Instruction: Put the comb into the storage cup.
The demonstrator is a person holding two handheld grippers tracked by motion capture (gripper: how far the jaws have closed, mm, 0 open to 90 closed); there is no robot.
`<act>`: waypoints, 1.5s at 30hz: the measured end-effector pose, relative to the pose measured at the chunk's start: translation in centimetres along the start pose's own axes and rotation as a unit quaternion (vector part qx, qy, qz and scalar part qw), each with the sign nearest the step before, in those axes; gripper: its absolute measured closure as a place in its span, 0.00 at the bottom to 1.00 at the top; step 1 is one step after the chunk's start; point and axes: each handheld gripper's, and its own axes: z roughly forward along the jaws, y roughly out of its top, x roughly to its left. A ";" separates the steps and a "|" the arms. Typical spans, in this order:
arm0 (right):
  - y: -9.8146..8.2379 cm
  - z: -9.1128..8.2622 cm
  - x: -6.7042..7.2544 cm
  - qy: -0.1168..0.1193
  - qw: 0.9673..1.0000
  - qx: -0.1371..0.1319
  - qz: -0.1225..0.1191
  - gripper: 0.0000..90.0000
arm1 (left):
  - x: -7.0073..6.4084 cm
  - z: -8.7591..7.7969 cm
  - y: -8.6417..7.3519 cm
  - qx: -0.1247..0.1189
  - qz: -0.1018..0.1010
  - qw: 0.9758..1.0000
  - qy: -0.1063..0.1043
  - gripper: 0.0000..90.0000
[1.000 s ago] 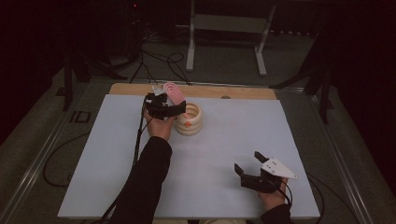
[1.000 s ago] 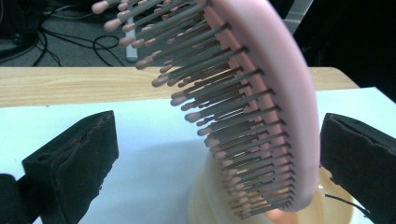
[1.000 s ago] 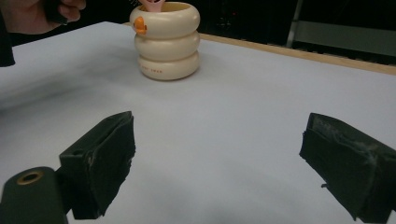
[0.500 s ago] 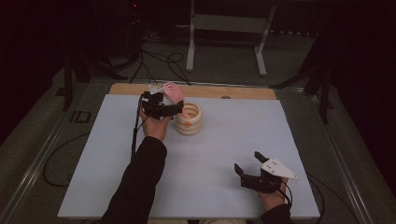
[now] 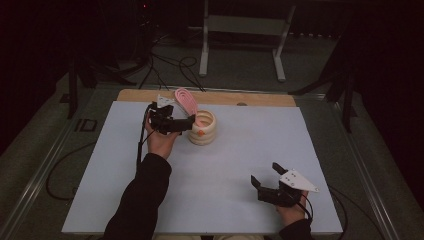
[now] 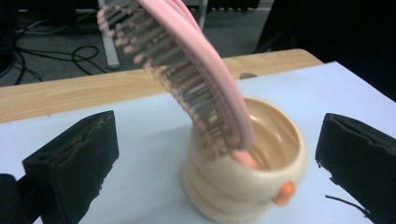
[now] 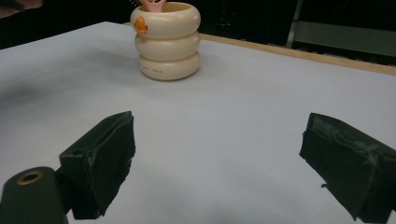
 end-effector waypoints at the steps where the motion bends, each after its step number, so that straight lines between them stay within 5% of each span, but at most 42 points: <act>1: 0.0 0.0 0.0 0.000 1.000 0.001 0.001 0.10 | 0.0 -0.5 -0.3 0.000 0.004 1.000 -0.001 0.00; 8: 0.0 0.0 0.1 0.001 1.000 0.001 -0.001 0.10 | 0.2 -1.9 -1.0 -0.005 0.009 1.000 -0.007 0.00; 15: 0.0 0.0 0.2 0.001 1.000 0.000 -0.001 0.10 | 1.2 -4.7 -3.0 -0.002 0.035 0.999 -0.008 0.00; 21: 0.0 0.1 0.3 0.005 1.000 0.000 -0.002 0.10 | 1.8 -6.3 -4.7 -0.006 0.036 0.999 -0.022 0.00; 23: 0.0 0.2 0.3 0.005 1.000 0.001 -0.003 0.10 | 3.1 -7.7 -6.9 -0.012 0.027 0.999 -0.023 0.00; 31: 0.0 0.2 0.2 0.004 1.000 0.000 -0.002 0.10 | 3.7 -9.9 -10.2 -0.025 0.040 0.999 -0.025 0.00; 40: 0.2 0.2 -0.1 0.004 1.000 -0.006 0.000 0.10 | 4.5 -11.3 -12.8 -0.013 0.072 0.997 -0.025 0.00; 45: 0.4 0.1 -0.3 0.007 1.000 -0.010 -0.003 0.10 | 5.0 -13.1 -13.9 -0.034 0.079 0.996 -0.020 0.00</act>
